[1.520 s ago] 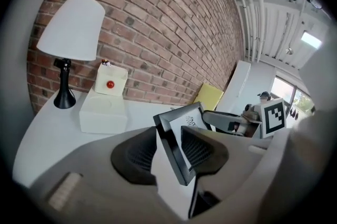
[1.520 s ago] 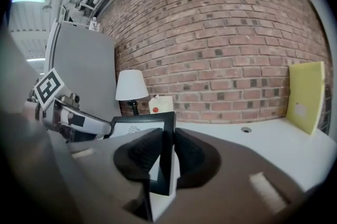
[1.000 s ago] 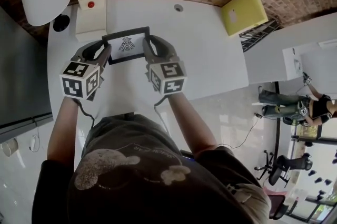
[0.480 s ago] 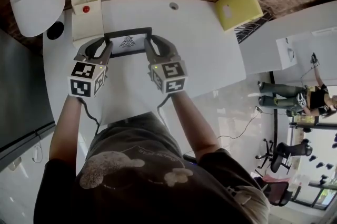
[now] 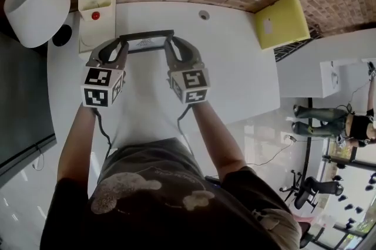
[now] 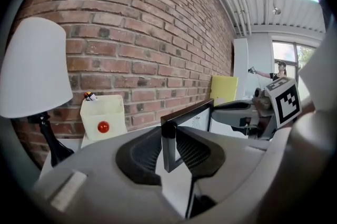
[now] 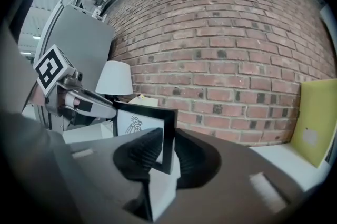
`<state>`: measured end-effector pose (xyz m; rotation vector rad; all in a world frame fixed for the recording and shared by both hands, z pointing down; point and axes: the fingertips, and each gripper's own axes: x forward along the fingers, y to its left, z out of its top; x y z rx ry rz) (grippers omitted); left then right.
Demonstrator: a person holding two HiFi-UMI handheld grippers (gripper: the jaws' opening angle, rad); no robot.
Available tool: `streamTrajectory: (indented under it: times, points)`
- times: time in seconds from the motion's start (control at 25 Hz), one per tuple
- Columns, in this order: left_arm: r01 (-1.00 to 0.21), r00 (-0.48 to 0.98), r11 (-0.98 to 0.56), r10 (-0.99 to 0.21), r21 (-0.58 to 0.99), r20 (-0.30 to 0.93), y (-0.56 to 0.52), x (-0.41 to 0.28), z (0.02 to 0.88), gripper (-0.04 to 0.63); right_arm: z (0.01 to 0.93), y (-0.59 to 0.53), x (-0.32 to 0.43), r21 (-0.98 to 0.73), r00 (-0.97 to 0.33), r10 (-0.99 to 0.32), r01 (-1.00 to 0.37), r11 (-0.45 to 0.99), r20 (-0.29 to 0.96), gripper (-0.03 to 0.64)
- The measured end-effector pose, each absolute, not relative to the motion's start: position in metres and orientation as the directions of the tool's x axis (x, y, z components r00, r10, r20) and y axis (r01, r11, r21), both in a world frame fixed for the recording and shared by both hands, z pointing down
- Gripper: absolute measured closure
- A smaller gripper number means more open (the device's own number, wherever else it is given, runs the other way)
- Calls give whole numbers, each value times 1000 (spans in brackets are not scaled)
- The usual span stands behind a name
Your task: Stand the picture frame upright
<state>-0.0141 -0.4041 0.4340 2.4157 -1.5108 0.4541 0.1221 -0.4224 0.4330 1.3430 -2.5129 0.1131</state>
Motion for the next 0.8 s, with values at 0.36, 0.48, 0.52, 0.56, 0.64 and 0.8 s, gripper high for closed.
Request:
streamTrajectory:
  times: [0.36,0.48,0.52,0.56,0.64,0.8]
  points:
    - [-948,298,-318,-865,18,405,-474,-2,443,500,452,-495,134,38,-604,-749,-771,636,272,538]
    - [-959,255,-284,-877,-10,406,-496,-1,445,501,459,-516,134,29,-619,-740,-761,648,264,538]
    - [-961,243,-275,-880,-20,409,-502,-1,448,501,462,-522,134,23,-622,-737,-760,650,265,538]
    - [-963,232,-267,-881,-28,412,-507,-1,450,501,466,-527,134,15,-625,-733,-758,652,267,538]
    - [-968,214,-250,-882,-33,420,-517,-1,458,501,475,-539,134,6,-629,-730,-757,654,268,538]
    - [-974,192,-225,-875,-23,445,-529,-5,476,502,487,-557,130,10,-632,-732,-755,655,254,538]
